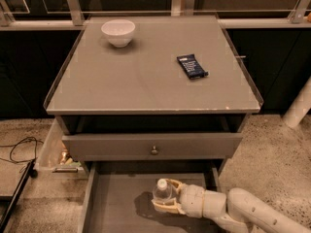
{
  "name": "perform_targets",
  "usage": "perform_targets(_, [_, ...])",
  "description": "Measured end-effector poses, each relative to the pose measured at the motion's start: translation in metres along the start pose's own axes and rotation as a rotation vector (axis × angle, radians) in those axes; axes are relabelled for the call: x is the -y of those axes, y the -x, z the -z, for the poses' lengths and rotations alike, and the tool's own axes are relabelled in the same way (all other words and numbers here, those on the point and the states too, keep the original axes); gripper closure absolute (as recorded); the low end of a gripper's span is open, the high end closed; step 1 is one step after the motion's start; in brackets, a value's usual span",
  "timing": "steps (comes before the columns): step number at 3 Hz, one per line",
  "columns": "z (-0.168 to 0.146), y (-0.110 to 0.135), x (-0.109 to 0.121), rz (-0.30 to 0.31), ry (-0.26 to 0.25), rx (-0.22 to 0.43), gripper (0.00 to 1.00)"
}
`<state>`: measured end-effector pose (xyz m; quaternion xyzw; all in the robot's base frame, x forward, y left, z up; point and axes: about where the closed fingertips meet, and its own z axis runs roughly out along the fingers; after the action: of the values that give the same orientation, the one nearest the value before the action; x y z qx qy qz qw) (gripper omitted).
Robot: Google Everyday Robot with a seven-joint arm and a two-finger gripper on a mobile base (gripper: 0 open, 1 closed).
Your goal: Place blue plastic bottle into middle drawer
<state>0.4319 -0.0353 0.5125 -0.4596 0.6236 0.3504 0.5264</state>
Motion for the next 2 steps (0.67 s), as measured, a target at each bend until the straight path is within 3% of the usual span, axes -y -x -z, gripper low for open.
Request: perform_targets(2, [-0.025,-0.055,-0.001,0.019,0.024,-0.02,1.0])
